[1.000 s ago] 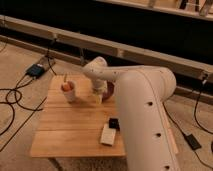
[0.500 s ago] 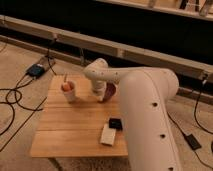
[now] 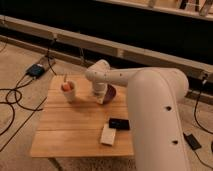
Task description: Drag the ceramic bowl in a circle
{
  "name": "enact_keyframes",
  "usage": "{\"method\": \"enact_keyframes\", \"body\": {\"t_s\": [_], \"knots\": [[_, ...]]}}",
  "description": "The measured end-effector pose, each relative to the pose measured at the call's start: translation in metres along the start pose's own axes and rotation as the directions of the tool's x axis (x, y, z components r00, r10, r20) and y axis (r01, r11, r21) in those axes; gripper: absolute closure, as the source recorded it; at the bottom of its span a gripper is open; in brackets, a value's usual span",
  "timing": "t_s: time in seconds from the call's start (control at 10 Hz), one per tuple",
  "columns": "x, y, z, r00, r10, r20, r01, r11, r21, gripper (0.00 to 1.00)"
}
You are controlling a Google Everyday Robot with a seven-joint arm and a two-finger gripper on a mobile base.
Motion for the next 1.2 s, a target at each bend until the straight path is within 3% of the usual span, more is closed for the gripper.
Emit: {"method": "enact_keyframes", "body": {"t_s": [0.3, 0.6, 1.2], "knots": [[0.023, 0.029, 0.001, 1.000, -0.001, -0.004, 0.000, 0.999, -0.032, 1.00], [0.049, 0.036, -0.002, 0.999, 0.034, -0.015, -0.034, 0.999, -0.034, 1.00], [0.086, -0.001, -0.002, 0.995, 0.095, -0.037, -0.095, 0.995, 0.002, 1.00]]}}
